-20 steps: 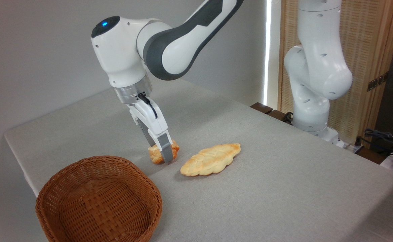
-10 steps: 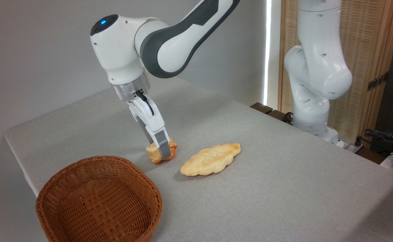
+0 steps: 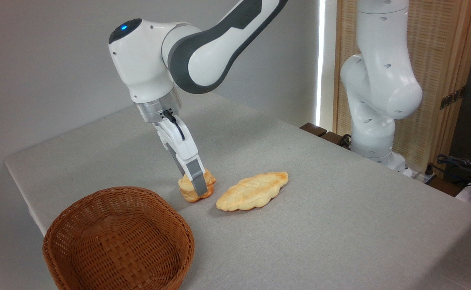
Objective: Put bread into the basket
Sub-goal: 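Close the gripper around the round bread roll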
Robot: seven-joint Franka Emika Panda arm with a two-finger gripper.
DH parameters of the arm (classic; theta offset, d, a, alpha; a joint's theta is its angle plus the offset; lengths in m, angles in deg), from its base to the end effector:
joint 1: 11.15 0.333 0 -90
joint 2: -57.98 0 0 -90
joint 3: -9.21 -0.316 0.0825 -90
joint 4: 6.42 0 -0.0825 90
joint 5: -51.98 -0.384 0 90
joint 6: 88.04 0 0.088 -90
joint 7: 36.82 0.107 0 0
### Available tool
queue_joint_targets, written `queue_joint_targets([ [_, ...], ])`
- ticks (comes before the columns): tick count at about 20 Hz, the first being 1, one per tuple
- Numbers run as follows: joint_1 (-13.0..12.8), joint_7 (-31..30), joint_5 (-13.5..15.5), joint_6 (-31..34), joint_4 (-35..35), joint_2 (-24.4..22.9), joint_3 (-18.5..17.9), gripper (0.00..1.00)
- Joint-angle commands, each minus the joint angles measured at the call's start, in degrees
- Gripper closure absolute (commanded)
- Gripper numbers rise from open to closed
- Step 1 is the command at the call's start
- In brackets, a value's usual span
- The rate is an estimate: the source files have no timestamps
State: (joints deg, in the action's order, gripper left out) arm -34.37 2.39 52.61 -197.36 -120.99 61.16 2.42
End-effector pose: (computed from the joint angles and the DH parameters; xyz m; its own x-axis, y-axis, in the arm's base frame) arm 0.5266 -0.1568 0.4196 0.5604 -0.8207 -0.1113 -0.8161 -0.5701 0.0949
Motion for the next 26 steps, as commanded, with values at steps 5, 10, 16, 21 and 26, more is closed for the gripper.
queue_joint_targets([
  [5,-0.3,0.8,-1.7,0.1,-0.2,0.3,-0.1,0.00],
  [10,-0.4,1.0,-1.6,0.4,-0.1,0.4,0.0,0.05],
  [16,-0.4,1.2,-1.6,0.4,-0.1,0.3,0.0,0.42],
  [21,-0.3,1.2,-1.6,0.4,0.0,0.2,0.0,0.42],
  [26,-0.3,1.1,-1.3,0.8,1.1,-0.2,-0.1,0.42],
])
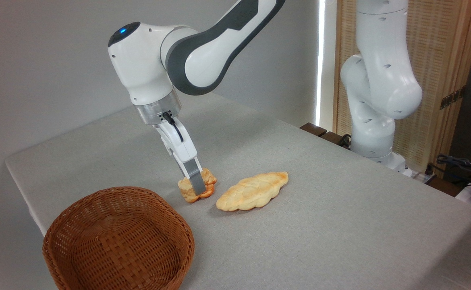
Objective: Put bread into the basket
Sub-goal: 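Close the gripper around the round bread roll, then lift the roll and carry it over the wicker basket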
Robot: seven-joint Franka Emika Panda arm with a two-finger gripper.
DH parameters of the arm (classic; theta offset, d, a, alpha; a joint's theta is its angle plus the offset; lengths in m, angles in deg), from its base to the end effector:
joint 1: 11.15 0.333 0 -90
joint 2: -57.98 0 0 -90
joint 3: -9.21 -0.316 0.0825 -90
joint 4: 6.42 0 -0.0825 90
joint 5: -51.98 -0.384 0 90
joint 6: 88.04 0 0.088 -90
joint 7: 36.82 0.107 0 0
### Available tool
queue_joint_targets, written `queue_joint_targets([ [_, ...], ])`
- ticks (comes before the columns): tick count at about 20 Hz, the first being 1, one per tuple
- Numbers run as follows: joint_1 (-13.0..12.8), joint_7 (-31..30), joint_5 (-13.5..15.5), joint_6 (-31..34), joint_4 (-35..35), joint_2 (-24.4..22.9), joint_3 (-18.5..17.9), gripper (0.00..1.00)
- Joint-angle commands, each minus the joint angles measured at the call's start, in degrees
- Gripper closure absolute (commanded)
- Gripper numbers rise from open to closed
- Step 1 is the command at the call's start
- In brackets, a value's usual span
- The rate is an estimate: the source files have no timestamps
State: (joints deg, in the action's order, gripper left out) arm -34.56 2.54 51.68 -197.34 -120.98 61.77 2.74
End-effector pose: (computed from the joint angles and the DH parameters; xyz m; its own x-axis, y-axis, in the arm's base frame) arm 0.5264 -0.1607 0.4138 0.5439 -0.8292 -0.1290 -0.8263 -0.5560 0.0902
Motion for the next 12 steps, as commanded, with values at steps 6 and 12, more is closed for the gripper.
queue_joint_targets([
  [6,-0.1,0.4,2.8,3.7,7.9,-2.0,-0.6,0.40],
  [12,0.3,0.1,3.2,-6.5,9.2,-2.0,-2.1,0.37],
])
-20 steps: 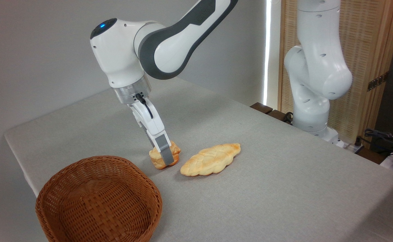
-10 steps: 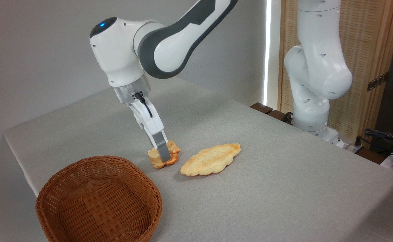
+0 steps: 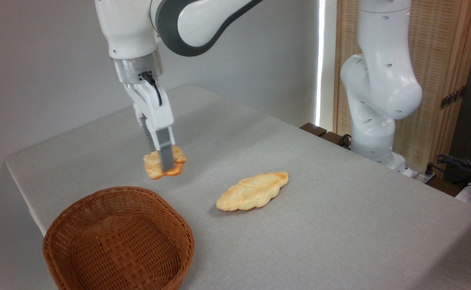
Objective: Put bread into the basket
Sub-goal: 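Lift the roll and carry it over the wicker basket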
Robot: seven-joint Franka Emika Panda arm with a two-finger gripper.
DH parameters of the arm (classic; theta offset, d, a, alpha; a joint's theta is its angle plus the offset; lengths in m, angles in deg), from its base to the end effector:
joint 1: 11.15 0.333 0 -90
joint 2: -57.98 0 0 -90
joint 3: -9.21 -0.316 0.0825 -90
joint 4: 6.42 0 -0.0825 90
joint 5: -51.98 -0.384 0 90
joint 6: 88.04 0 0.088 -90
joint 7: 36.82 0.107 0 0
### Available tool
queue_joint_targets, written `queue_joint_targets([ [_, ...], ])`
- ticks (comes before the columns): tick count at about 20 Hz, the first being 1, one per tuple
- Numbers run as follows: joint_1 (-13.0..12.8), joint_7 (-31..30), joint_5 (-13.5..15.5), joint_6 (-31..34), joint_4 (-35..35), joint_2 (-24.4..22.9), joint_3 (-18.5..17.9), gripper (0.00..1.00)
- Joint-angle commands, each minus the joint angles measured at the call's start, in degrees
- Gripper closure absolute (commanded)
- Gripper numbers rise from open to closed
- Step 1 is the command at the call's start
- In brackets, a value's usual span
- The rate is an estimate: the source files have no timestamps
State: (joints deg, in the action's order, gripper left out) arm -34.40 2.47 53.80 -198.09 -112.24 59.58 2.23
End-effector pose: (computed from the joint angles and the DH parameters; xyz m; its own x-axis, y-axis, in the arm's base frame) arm 0.5513 -0.1639 0.5076 0.5729 -0.8180 0.0526 -0.8188 -0.5740 -0.0083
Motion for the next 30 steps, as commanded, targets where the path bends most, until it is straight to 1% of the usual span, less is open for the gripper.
queue_joint_targets([
  [1,0.1,0.2,1.1,-9.4,0.4,0.4,-2.1,0.37],
  [3,0.1,0.1,1.2,-15.3,0.4,1.4,-2.2,0.33],
  [5,0.1,-0.2,1.3,-17.6,0.4,2.8,-2.2,0.32],
  [6,0.1,-0.8,1.3,-18.9,0.4,3.5,-2.2,0.24],
  [7,0.2,-1.1,1.2,-21.2,0.4,4.3,-2.2,0.11],
  [8,0.2,-2.2,1.2,-23.2,0.4,4.9,-2.2,0.00],
  [10,0.1,-3.9,1.2,-24.0,0.4,6.0,-2.2,0.00],
  [16,0.1,-4.0,1.2,-24.0,0.4,7.7,-2.2,0.00],
  [21,0.3,-4.1,1.1,-23.9,0.4,6.9,-2.3,0.00],
  [23,1.0,-4.5,1.2,-22.1,1.2,5.3,-3.4,0.00],
  [25,1.1,-4.6,1.1,-15.0,2.3,3.1,-3.8,0.00],
  [26,1.1,-4.6,1.1,-11.5,2.9,2.1,-5.0,0.00],
  [28,1.0,-4.6,1.1,-5.9,3.2,0.0,-5.7,0.00],
  [29,1.0,-4.5,0.8,-3.2,3.2,-0.3,-5.7,0.00],
  [30,1.0,-4.5,0.6,-2.0,3.2,-0.2,-5.7,0.00],
])
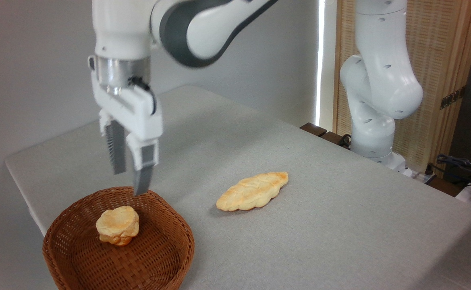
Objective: Put bread into the basket
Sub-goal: 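Open the gripper to release the roll into the basket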
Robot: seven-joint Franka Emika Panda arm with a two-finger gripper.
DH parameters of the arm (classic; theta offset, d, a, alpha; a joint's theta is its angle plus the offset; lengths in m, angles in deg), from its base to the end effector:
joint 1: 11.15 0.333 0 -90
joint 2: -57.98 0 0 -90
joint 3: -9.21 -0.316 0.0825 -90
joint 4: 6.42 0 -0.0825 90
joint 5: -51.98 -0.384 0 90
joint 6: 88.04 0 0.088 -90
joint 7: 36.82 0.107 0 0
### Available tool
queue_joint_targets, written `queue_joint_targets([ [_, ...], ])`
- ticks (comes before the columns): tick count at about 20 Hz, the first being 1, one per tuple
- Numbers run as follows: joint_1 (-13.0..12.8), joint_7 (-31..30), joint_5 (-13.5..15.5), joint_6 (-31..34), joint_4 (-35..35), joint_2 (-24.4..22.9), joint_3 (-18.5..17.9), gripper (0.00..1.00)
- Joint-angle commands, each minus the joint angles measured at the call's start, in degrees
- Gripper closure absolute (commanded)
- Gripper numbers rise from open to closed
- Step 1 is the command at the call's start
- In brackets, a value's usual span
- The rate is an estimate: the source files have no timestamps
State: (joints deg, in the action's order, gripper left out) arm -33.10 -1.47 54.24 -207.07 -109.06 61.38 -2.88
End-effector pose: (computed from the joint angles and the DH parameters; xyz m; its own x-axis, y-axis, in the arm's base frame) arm 0.5928 -0.1078 0.5330 0.6919 -0.6940 0.1990 -0.6880 -0.7174 -0.1099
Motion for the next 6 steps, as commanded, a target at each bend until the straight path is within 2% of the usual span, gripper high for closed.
queue_joint_targets([
  [1,-0.3,-0.4,0.1,8.7,0.0,-2.0,-0.6,0.00],
  [6,-0.4,0.1,0.0,11.0,-0.1,-2.1,-0.6,0.00],
])
